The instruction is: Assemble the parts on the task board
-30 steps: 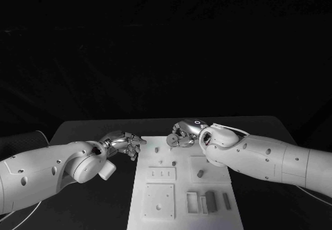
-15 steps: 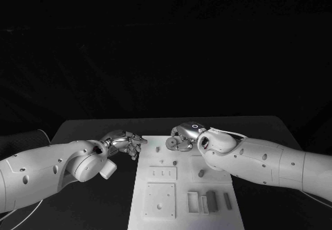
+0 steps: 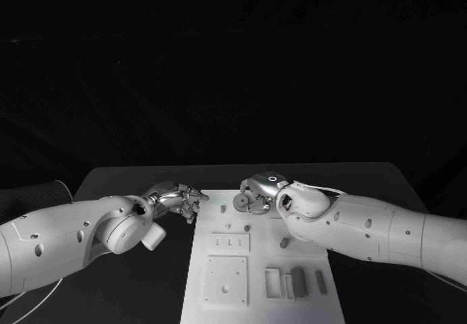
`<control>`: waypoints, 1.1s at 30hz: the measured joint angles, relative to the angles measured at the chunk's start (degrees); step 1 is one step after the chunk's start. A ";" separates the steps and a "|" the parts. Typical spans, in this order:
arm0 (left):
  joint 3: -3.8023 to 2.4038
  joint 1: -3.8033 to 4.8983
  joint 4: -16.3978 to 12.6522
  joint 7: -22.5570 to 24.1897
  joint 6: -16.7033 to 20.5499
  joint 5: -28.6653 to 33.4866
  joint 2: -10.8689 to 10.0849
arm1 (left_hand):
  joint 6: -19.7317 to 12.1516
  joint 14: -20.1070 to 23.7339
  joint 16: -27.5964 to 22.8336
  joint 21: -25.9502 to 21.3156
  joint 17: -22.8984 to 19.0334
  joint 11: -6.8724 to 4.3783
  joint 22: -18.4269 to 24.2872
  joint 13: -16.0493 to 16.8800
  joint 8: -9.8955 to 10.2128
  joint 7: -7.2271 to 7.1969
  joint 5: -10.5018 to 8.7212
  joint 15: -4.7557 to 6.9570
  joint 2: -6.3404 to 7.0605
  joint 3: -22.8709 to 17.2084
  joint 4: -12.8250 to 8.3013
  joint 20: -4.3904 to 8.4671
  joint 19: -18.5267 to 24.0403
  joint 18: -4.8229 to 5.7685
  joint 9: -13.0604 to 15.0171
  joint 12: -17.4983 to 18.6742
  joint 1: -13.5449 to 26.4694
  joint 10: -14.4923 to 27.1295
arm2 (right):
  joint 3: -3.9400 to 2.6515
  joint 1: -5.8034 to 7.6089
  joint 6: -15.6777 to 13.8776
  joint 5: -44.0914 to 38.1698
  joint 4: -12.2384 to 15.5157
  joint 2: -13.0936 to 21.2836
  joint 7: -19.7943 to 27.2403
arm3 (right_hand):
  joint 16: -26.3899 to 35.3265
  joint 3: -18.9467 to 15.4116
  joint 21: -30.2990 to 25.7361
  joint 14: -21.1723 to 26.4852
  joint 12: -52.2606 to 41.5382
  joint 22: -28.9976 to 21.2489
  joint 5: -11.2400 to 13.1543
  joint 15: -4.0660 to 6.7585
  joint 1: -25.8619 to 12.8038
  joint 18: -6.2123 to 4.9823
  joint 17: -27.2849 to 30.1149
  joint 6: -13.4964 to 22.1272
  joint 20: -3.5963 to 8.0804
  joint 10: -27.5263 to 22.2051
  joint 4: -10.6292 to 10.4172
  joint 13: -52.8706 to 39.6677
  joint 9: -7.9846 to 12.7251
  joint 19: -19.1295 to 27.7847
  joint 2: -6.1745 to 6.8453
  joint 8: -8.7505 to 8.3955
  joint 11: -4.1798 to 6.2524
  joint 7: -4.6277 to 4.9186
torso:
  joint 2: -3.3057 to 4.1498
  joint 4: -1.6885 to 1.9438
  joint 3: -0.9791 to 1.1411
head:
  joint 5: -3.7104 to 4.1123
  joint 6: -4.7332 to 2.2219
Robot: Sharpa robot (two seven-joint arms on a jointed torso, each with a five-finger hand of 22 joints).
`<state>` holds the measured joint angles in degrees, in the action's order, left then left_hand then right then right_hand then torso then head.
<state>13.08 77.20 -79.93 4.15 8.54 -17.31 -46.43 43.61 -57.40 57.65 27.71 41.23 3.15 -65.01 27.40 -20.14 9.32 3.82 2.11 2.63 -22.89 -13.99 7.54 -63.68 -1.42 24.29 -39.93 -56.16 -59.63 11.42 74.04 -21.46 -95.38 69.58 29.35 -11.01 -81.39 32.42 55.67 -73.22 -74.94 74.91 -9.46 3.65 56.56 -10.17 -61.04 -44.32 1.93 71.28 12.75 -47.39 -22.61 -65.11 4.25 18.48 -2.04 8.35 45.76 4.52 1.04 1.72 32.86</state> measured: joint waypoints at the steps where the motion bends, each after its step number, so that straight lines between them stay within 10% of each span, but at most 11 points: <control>1: 0.00 0.00 0.00 0.00 0.00 0.00 -0.01 | 0.00 0.00 0.00 0.00 0.00 0.00 -0.02 0.00 0.00 0.00 0.00 0.00 0.00 0.00 0.00 0.00 0.00 0.00 0.00 0.00 0.00 0.00 | 0.03 0.00 -0.04 -0.10 -0.13 -0.11 -0.03 | 0.00 0.00 0.00 0.00 0.00 0.00 0.00 0.00 0.00 0.01 0.00 -0.07 0.00 0.03 0.00 0.00 0.00 0.00 0.00 0.00 -0.03 -0.05 | -0.01 0.00 0.00 | -0.02 0.01; 33: -0.01 0.00 -0.03 0.05 0.13 -0.02 -0.07 | 0.00 0.00 0.00 0.00 -0.04 0.11 -0.05 0.00 0.00 0.00 0.00 -0.01 0.00 0.00 0.00 0.00 0.00 0.00 0.03 0.23 0.00 0.09 | 0.69 -0.26 -0.29 -1.23 -1.22 -1.36 -0.34 | 0.00 0.58 0.00 -0.30 0.22 0.00 -0.37 0.10 0.25 0.00 -0.01 -3.73 0.10 0.41 0.54 0.11 -0.05 -0.31 0.20 0.59 0.00 -0.06 | -0.08 -0.05 -0.07 | 0.01 0.25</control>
<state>13.07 77.20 -79.96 4.20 8.68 -17.34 -46.50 43.62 -57.41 57.65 27.71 41.19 3.27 -65.06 27.40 -20.14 9.32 3.82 2.10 2.63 -22.89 -13.99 7.54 -63.68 -1.42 24.32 -39.70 -56.16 -59.54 12.11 73.77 -21.75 -96.60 68.36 27.99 -11.35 -81.38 33.00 55.67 -73.51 -74.72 74.91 -9.82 3.75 56.81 -10.17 -61.05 -48.04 2.03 71.69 13.30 -47.28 -22.66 -65.43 4.45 19.07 -2.04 8.29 45.69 4.46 0.97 1.72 33.11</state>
